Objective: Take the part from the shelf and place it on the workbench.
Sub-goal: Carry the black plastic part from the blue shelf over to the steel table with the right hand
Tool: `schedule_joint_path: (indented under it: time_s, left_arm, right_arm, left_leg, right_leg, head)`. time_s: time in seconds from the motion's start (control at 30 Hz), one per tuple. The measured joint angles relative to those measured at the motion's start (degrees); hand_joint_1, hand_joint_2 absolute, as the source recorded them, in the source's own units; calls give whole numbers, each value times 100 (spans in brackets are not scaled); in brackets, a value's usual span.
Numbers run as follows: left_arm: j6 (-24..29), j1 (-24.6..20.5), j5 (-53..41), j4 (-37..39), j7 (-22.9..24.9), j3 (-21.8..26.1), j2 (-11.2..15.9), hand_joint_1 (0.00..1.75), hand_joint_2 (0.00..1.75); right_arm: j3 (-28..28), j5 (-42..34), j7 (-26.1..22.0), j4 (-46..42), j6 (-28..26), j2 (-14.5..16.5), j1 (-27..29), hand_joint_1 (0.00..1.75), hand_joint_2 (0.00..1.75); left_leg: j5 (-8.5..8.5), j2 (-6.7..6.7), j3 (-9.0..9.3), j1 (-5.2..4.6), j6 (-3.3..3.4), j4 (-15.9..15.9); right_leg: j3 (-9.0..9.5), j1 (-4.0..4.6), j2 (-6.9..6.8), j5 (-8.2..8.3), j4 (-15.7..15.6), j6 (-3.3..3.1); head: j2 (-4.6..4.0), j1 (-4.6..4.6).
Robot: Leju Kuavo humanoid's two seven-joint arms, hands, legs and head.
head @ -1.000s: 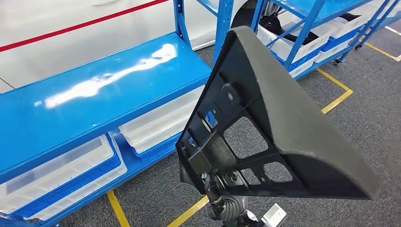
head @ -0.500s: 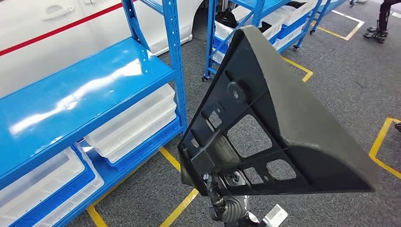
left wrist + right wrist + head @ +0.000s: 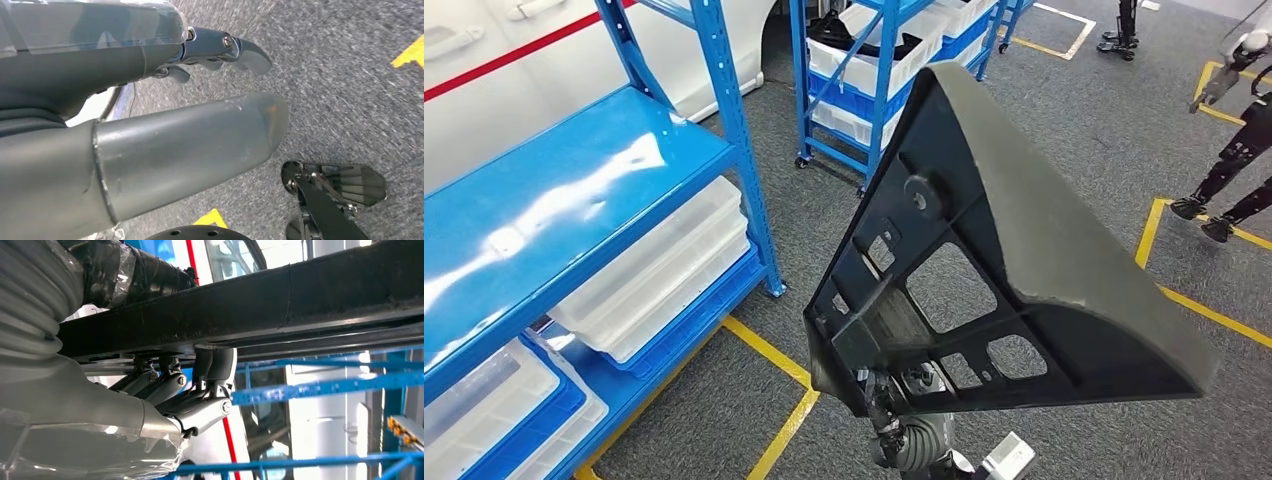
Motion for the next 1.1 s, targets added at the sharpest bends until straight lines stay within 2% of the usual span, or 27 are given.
schedule_joint_path:
  time_s: [0.03, 0.1, 0.13, 0.2, 0.23, 0.27, 0.3, 0.33, 0.37, 0.4, 0.47, 0.53, 0.57, 0.6, 0.63, 0.67, 0.7, 0.77, 0.8, 0.83, 0.87, 0.9, 0.93, 1.0, 1.03, 1.07, 1.1]
  left_arm:
    - [-2, -2, 0, 0, 0, 2, 0, 0, 0]
    - [-8, -12, 0, 0, 0, 3, -1, 0, 0]
    - [-13, -17, 0, 0, -1, 3, 0, 0, 0]
    - [-22, -17, 1, 0, -1, 5, 1, 0, 0]
    - [-28, -12, 1, 0, -1, 6, 1, 0, 0]
    - [-37, -2, 1, 0, 0, 8, 1, 0, 0]
    - [-45, 9, 1, 0, 1, 9, 1, 0, 0]
    - [-48, 21, 0, 0, 1, 10, 1, 0, 0]
    - [-50, 29, -1, 0, 2, 11, 2, 0, 0]
    - [-50, 33, -1, 0, 2, 13, 4, 0, 0]
    - [-50, 36, -8, 0, 4, 17, 10, 0, 0]
    - [-50, 34, -21, 0, 7, 25, 13, 0, 0]
    - [-50, 26, -28, 0, 9, 33, 13, 0, 0]
    - [-50, 16, -34, 0, 12, 41, 11, 0, 0]
    - [-50, 8, -42, 0, 15, 50, 8, 0, 0]
    - [-50, 5, -49, 0, 19, 59, 6, 0, 0]
    - [-50, 6, -57, 0, 21, 68, 4, 0, 0]
    - [-50, 15, -68, 0, 22, 86, 7, 0, 0]
    - [-50, 21, -72, 0, 22, 94, 8, 0, 0]
    - [-50, 25, -73, 0, 22, 100, 9, 0, 0]
    - [-50, 24, -75, 0, 22, 104, 10, 0, 0]
    - [-50, 20, -77, 0, 22, 107, 10, 0, 0]
    - [-50, 14, -78, 0, 22, 109, 10, 0, 0]
    - [-50, 9, -80, 0, 22, 111, 7, 0, 0]
    - [-51, 7, -83, 0, 22, 111, 5, 0, 0]
    - [-51, 5, -88, 0, 22, 112, 4, 0, 0]
    - [-52, -2, -98, 0, 22, 113, 4, 0, 0]
  right_arm:
    - [-2, 0, 0, 0, 1, 2, 5, 175, 175]
    - [-10, 0, 1, -1, 1, 8, 18, 175, 175]
    - [-16, -1, 1, -2, 1, 11, 26, 175, 175]
    - [-27, -9, -1, -4, 9, 22, 40, 175, 175]
    - [-34, -18, -2, -3, 17, 28, 46, 175, 175]
    - [-43, -26, -3, -2, 31, 34, 50, 175, 175]
    - [-51, -33, -3, -1, 44, 39, 54, 175, 175]
    - [-59, -36, -4, 0, 55, 43, 58, 175, 175]
    - [-66, -38, -4, 0, 64, 46, 61, 175, 175]
    - [-71, -42, -4, 0, 73, 49, 63, 175, 175]
    - [-84, -59, -9, 0, 98, 60, 67, 175, 175]
    - [-108, -86, -14, 0, 139, 74, 76, 175, 175]
    - [-124, -98, -15, 0, 161, 84, 83, 175, 175]
    - [-144, -105, -15, 0, 180, 93, 93, 175, 175]
    - [-164, -111, -15, -1, 195, 102, 106, 175, 175]
    - [-178, -115, -16, -2, 209, 109, 117, 175, 175]
    - [-187, -118, -16, -3, 224, 113, 125, 175, 175]
    - [-195, -120, -17, -3, 251, 115, 132, 175, 175]
    - [-201, -120, -16, -2, 262, 118, 135, 175, 175]
    - [-207, -120, -16, -1, 268, 121, 140, 175, 175]
    - [-216, -120, -16, 0, 271, 127, 146, 175, 175]
    - [-226, -120, -16, 0, 272, 133, 152, 175, 175]
    - [-234, -120, -16, -1, 273, 139, 157, 175, 175]
    - [-247, -120, -16, -2, 277, 151, 163, 175, 175]
    - [-253, -120, -17, -2, 285, 157, 168, 175, 175]
    - [-261, -120, -17, -2, 296, 164, 173, 175, 175]
    - [-271, -120, -17, -3, 313, 174, 181, 175, 175]
  left_leg:
    - [-3, 45, 0, -13, -29, 7]
    - [1, 141, 8, -22, -88, -5]
    - [-35, 115, 2, -12, -117, 16]
    - [-284, -112, -123, 10, -157, 319]
    - [-481, -267, -259, 18, -165, 637]
    - [-672, -365, -428, 19, -168, 1025]
    - [-795, -413, -575, 19, -171, 1363]
    - [-810, -436, -651, 19, -171, 1543]
    - [-708, -451, -627, 20, -166, 1506]
    - [-515, -476, -501, 24, -158, 1248]
    - [-178, -679, -162, 39, -140, 508]
    - [-102, -860, -10, 44, -115, 135]
    - [-112, -865, -5, 30, -96, 112]
    - [-94, -811, -9, 30, -62, 102]
    - [-70, -741, -6, 32, -22, 80]
    - [-43, -671, -5, 38, 22, 56]
    - [-19, -595, -9, 46, 59, 32]
    - [-3, -450, -26, 27, 93, 19]
    - [-4, -371, -33, 13, 95, 19]
    - [-6, -290, -36, 2, 98, 20]
    - [-9, -210, -36, -8, 99, 21]
    - [-14, -139, -30, -15, 98, 21]
    - [-21, -75, -19, -21, 95, 21]
    - [-40, 28, -1, -40, 69, 23]
    - [-47, 79, 5, -48, 51, 23]
    - [-52, 133, 11, -54, 31, 19]
    - [-53, 192, 26, -59, 9, 8]
  right_leg:
    - [23, 28, -41, -2, -88, -33]
    - [-14, 45, 75, 35, -108, -110]
    - [-20, 35, 130, 61, -134, -152]
    - [-29, 5, 239, 119, -191, -242]
    - [-45, 5, 290, 137, -199, -268]
    - [-65, 11, 354, 149, -196, -287]
    - [-81, 18, 426, 158, -188, -296]
    - [-92, 24, 504, 163, -176, -299]
    - [-100, 27, 587, 165, -157, -298]
    - [-104, 25, 667, 163, -134, -293]
    - [-133, 23, 811, 149, -66, -255]
    - [-196, 24, 931, 160, -16, -180]
    - [-227, 21, 990, 181, -12, -134]
    - [-251, 13, 1049, 209, -24, -91]
    - [-273, 8, 1049, 210, -13, -57]
    - [-317, 14, 964, 156, 62, -27]
    - [-402, 24, 826, 36, 240, -4]
    - [-690, 28, 521, -336, 882, 32]
    - [-838, 21, 457, -484, 1221, 46]
    - [-922, 14, 425, -540, 1428, 51]
    - [-907, 11, 404, -493, 1441, 47]
    - [-776, 14, 370, -349, 1228, 29]
    - [-558, 28, 297, -159, 849, -5]
    - [-171, 100, 55, 66, 131, -96]
    - [-87, 138, -19, 98, -53, -135]
    - [-77, 168, -36, 87, -113, -161]
    - [-93, 176, 30, 106, -131, -185]
  head:
    - [0, -1]
    - [0, -1]
    - [-1, -1]
    - [-1, -2]
    - [-1, -1]
    - [-1, -2]
    - [-1, -1]
    - [-1, -1]
    - [-2, -1]
    - [-1, -1]
    - [-1, -1]
    - [0, -1]
    - [0, -1]
    - [0, -1]
    - [0, 0]
    - [-1, 2]
    - [-1, 3]
    - [-1, 4]
    - [0, 3]
    - [-1, 4]
    - [-1, 5]
    - [-1, 5]
    - [-1, 5]
    - [-1, 4]
    - [-1, 3]
    - [-1, 3]
    - [-1, 3]
